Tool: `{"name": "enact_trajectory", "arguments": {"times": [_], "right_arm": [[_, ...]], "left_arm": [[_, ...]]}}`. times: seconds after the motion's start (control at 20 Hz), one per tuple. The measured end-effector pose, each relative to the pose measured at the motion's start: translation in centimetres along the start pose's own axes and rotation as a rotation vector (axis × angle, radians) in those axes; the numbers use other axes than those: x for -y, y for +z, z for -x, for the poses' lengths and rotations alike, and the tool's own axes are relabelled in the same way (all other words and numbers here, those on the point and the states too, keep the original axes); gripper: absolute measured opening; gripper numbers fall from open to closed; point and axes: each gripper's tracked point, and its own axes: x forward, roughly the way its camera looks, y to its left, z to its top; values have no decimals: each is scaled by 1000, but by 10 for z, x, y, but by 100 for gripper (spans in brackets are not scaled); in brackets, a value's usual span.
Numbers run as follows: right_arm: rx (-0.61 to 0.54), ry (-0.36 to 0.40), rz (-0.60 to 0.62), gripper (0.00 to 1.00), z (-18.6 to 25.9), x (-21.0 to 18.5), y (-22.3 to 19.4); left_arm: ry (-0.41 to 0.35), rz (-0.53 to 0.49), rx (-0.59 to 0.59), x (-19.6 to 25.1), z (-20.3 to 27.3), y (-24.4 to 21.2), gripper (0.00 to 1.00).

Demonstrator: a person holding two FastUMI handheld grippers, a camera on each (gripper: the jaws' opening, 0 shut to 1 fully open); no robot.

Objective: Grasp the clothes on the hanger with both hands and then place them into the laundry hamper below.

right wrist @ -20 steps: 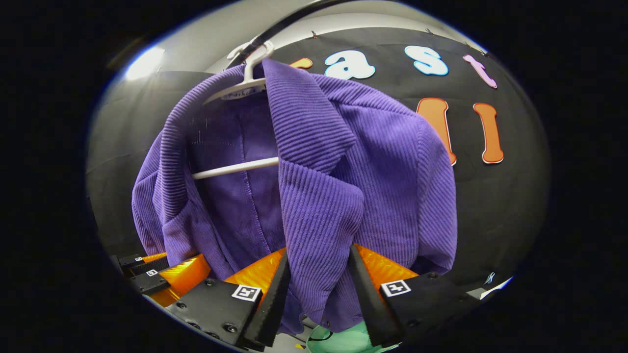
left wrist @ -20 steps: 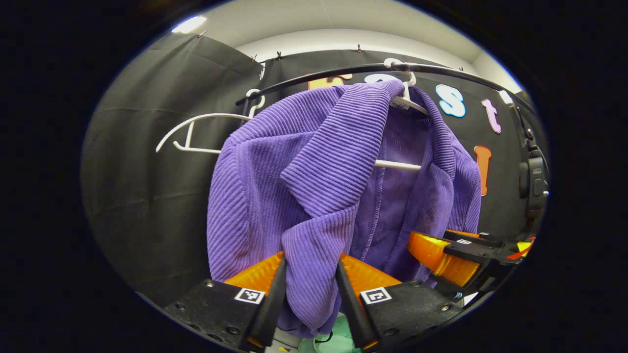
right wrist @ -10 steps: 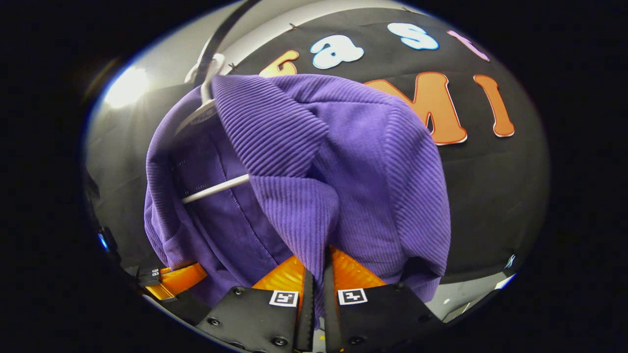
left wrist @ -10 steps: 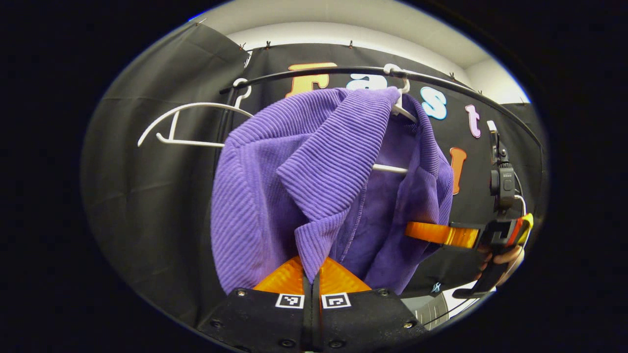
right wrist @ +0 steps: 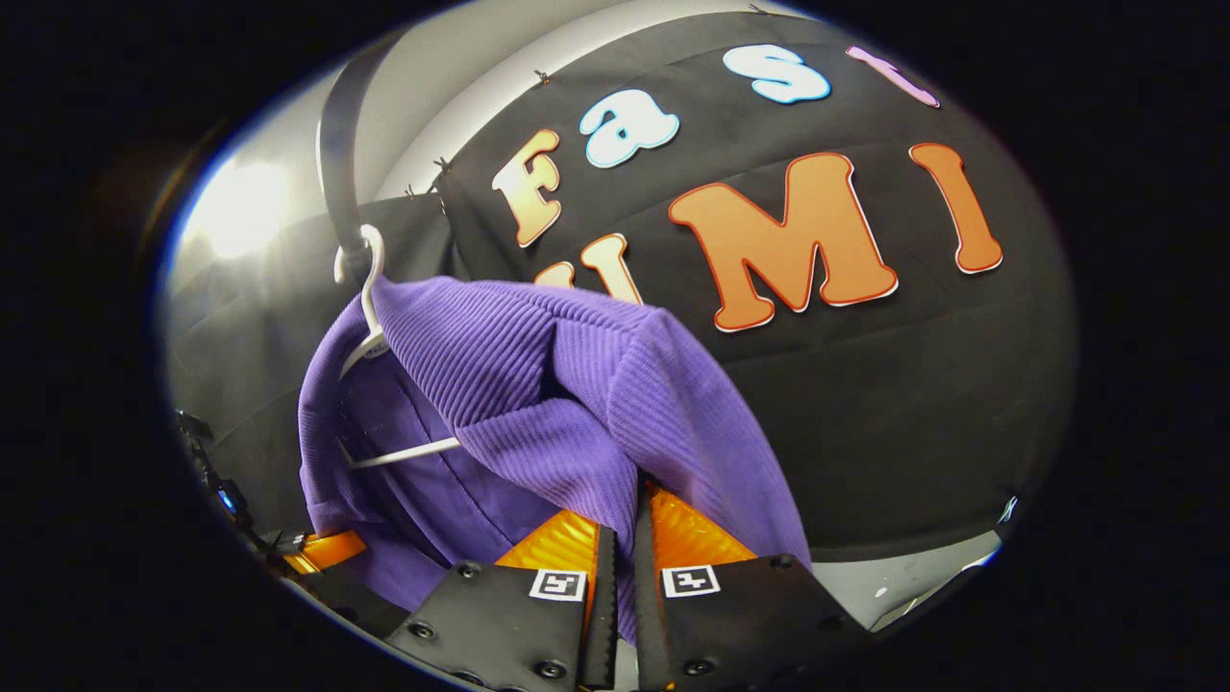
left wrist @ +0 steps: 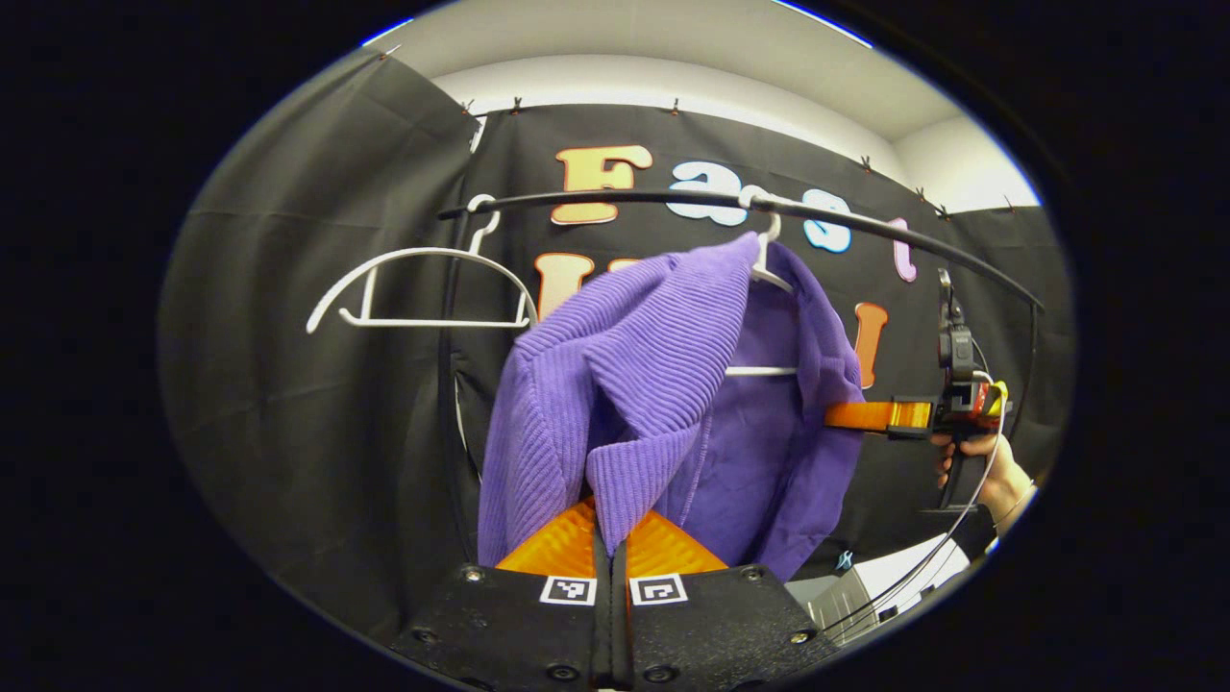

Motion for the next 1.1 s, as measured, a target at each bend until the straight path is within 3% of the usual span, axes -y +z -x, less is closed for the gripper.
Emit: {"name": "enact_trajectory", "arguments": {"times": [0.4, 0.65, 0.7, 0.75, 1.1], "right_arm": [[55, 65, -125, 15, 13, 15, 49], [114, 123, -231, 15, 15, 23, 87], [116, 130, -248, 11, 8, 23, 92], [118, 133, -252, 7, 7, 21, 96], [170, 170, -275, 7, -4, 20, 141]], "left_arm": [[62, 12, 87, -39, 18, 60, 0], [111, -62, 187, -58, 30, 105, 0], [115, -71, 206, -61, 33, 115, 0], [118, -87, 225, -65, 36, 126, 0], [157, -255, 303, -89, 26, 171, 0]]}}
